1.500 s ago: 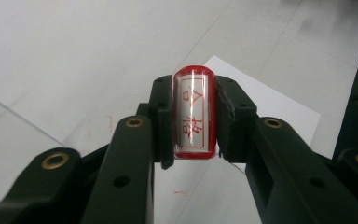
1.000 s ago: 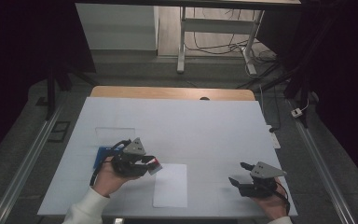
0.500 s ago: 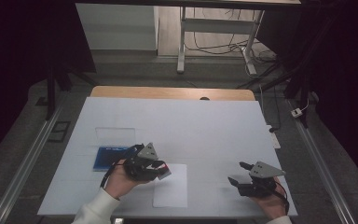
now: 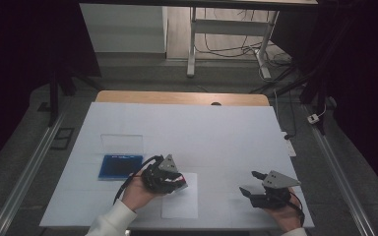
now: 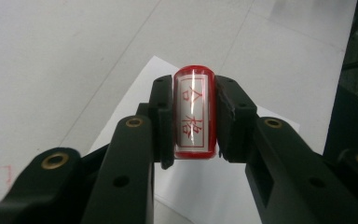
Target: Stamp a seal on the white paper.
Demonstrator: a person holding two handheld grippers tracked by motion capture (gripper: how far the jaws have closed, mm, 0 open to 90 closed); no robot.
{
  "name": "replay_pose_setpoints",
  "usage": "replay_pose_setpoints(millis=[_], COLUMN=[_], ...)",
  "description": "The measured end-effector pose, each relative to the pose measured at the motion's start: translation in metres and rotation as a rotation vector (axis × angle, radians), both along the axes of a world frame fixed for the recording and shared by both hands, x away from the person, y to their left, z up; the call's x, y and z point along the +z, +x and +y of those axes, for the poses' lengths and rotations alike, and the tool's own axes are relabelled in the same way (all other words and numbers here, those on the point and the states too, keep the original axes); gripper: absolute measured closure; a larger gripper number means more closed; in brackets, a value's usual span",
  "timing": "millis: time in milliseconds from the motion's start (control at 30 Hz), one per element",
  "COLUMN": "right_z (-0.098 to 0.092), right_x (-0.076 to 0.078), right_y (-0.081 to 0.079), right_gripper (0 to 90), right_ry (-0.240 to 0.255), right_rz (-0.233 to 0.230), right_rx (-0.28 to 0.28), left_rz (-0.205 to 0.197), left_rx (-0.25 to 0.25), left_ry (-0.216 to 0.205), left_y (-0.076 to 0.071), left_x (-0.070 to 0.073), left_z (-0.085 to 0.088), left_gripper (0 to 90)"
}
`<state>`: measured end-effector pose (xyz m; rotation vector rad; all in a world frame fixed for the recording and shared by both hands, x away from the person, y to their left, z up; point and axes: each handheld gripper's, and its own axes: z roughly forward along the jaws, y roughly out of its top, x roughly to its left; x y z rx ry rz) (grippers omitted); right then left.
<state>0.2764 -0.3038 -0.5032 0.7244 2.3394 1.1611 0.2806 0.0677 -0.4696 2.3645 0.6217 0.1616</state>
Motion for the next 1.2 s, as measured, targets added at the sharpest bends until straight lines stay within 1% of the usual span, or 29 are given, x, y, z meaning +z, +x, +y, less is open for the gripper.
replay_pose_setpoints(millis=[67,167,200,233,433,500,667,1033,1200], right_z=[0.000,-0.001,-0.001,-0.002,-0.002,-0.002,-0.002,-0.003,-0.002], right_x=[0.000,-0.001,0.000,-0.001,-0.001,-0.002,-0.002,-0.002,-0.003], right_y=[0.000,0.000,0.000,0.001,0.001,0.001,0.001,0.001,0.001], right_gripper=[26.6,26.6,26.5,26.6,26.6,26.6,26.6,26.6,26.6], right_ry=[-0.007,-0.005,-0.012,-0.005,-0.017,-0.013,-0.018,-0.015,-0.021], right_rz=[-0.002,-0.003,-0.003,0.002,0.001,0.004,0.008,0.012,0.011], right_rx=[0.005,0.003,-0.008,-0.002,-0.004,-0.003,0.000,0.000,0.000], left_rz=[0.001,0.001,0.001,0.004,0.008,0.012,0.022,0.028,0.036], left_rx=[-0.003,-0.009,-0.012,-0.012,-0.008,-0.005,-0.011,-0.016,-0.015], left_ry=[0.010,0.030,0.034,0.035,0.042,0.043,0.054,0.069,0.073], left_y=[0.000,0.001,0.002,0.002,0.003,0.003,0.003,0.003,0.004], left_x=[-0.002,-0.005,-0.006,-0.007,-0.010,-0.012,-0.017,-0.020,-0.022], left_z=[-0.003,-0.006,-0.006,-0.007,-0.006,-0.006,-0.006,-0.009,-0.009], left_gripper=[70.2,70.2,70.2,70.2,70.2,70.2,70.2,70.2,70.2])
